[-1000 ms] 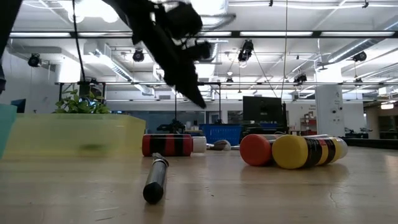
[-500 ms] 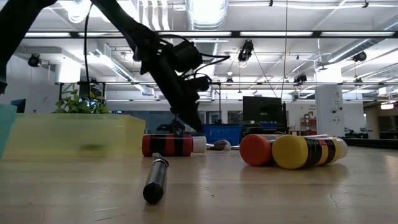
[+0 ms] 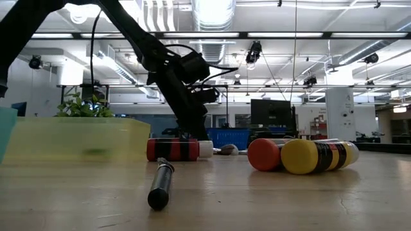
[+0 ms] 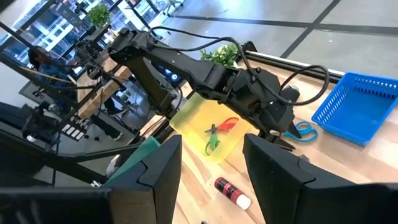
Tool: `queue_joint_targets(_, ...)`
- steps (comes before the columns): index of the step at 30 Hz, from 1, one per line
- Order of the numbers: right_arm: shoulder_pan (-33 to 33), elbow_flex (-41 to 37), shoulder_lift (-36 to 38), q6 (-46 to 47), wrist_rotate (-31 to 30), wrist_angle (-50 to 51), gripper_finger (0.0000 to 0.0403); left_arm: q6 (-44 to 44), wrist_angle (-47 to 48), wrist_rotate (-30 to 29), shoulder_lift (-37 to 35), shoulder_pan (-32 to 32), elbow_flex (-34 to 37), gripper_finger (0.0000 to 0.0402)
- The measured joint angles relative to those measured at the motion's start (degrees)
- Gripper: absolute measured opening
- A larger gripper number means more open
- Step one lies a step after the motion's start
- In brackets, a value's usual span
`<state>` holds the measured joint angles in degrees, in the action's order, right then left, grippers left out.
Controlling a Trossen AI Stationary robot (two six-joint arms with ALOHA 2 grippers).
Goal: Pick & Place Paint Supplies
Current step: Put the blue scissors into the yellow bin
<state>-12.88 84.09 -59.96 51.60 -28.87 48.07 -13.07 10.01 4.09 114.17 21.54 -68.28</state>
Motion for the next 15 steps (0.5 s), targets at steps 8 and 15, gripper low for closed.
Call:
queue_joint_targets(8, 0.0, 0.0, 0.2, 0.6, -1.4, 0.0, 0.0171, 0.5, -1.3, 1.2, 0.4, 1.9, 0.0, 0.0146)
queue_joint_targets(15, 0.0, 0.0, 0.3, 1.0, -2.9, 0.2, 0.0171, 1.1, -1.2, 3.5, 0.5, 3.2, 0.0, 0.0146)
